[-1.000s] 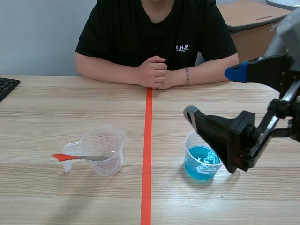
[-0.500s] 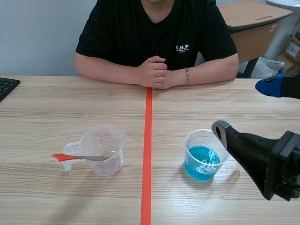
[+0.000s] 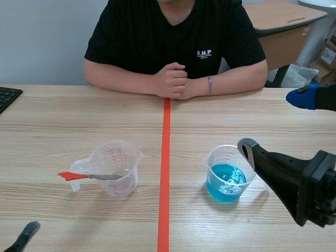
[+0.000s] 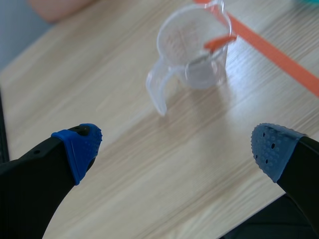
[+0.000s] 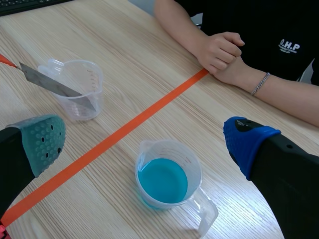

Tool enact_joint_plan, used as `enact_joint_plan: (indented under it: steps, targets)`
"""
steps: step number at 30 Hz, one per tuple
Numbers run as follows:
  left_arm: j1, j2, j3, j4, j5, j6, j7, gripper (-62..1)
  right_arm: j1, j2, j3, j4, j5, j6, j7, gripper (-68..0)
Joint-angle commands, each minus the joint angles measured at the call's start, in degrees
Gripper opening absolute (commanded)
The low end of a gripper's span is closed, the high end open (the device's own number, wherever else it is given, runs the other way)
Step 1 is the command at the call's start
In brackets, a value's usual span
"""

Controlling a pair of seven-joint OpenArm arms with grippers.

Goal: Do the redox reaction experiment.
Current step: 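Return to the home posture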

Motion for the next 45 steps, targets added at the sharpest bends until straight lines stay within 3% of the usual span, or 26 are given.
enact_joint_plan:
  steps: [1, 9, 15, 23, 39, 45]
  targets:
    - [0.26, -0.48, 0.37, 1.18, -1.33, -0.92, -0.98, 1.4, 0.68, -0.02, 0.28, 0.63, 0.52, -0.04, 1.05, 0.4]
    - [-6.93, -2.19, 1.16, 5.55, -4.61, -6.25, -0.26, 1.4, 0.68, -0.02, 0.28, 0.63, 0.33, -0.04, 0.81, 0.4]
    - [-12.72, -5.9, 8.26, 5.84, -4.59, -6.45, 1.2, 1.4, 0.68, -0.02, 0.28, 0.63, 0.33, -0.04, 0.81, 0.4]
    - [-17.18, -10.93, 17.38, 5.84, -4.63, -2.38, 2.1, 1.4, 0.68, -0.02, 0.28, 0.63, 0.33, -0.04, 0.83, 0.4]
    - [-18.93, -12.68, 19.3, 5.79, -5.79, 7.87, 4.17, 1.4, 0.68, -0.02, 0.28, 0.63, 0.35, -0.04, 0.81, 0.4]
    - [-18.93, -13.77, 19.3, 5.79, -9.68, 7.96, 4.2, 1.4, 0.68, -0.02, 0.28, 0.63, 0.35, -0.04, 0.81, 0.4]
